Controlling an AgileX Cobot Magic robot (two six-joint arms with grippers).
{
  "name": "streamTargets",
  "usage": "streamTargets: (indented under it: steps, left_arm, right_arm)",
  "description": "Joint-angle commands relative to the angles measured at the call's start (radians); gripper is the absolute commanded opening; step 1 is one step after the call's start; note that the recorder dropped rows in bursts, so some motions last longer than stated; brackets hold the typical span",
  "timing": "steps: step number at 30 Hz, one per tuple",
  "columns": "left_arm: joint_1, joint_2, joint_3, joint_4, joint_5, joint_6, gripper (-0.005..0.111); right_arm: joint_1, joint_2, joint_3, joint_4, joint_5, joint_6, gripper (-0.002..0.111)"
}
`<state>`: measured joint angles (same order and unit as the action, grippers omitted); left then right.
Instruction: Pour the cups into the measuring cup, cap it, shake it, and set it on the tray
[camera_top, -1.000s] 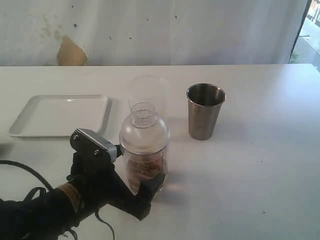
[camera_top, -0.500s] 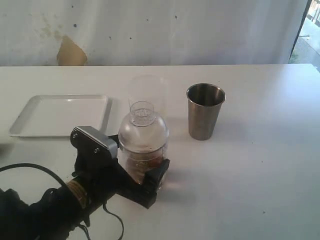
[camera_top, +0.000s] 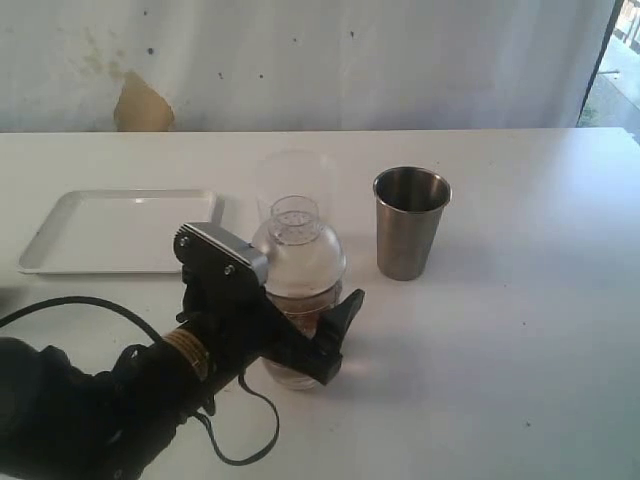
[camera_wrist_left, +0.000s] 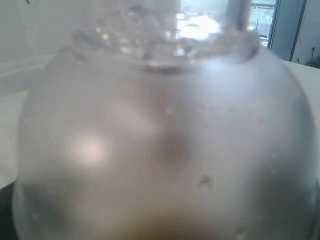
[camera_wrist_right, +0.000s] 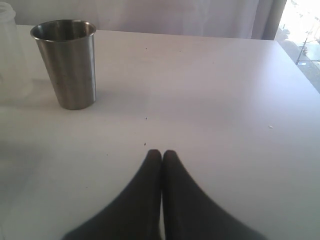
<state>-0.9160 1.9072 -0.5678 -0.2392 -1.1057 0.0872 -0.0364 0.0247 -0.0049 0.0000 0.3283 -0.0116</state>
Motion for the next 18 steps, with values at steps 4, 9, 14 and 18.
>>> streamTargets:
  steps: [4, 9, 14, 18]
  left_arm:
    - [-0.003, 0.0, -0.003, -0.041, 0.023, 0.006, 0.105]
    - [-0.003, 0.0, -0.003, -0.035, 0.015, 0.006, 0.105]
    - [-0.003, 0.0, -0.003, -0.029, 0.015, 0.006, 0.105]
    - [-0.003, 0.0, -0.003, -0.023, -0.002, 0.006, 0.105]
  right_arm:
    - [-0.004, -0.005, 0.005, 0.0, -0.008, 0.003, 0.0]
    - [-0.004, -0.005, 0.005, 0.0, -0.008, 0.003, 0.0]
    - [-0.004, -0.005, 0.005, 0.0, -0.008, 0.003, 0.0]
    - [-0.004, -0.005, 0.005, 0.0, -0.008, 0.003, 0.0]
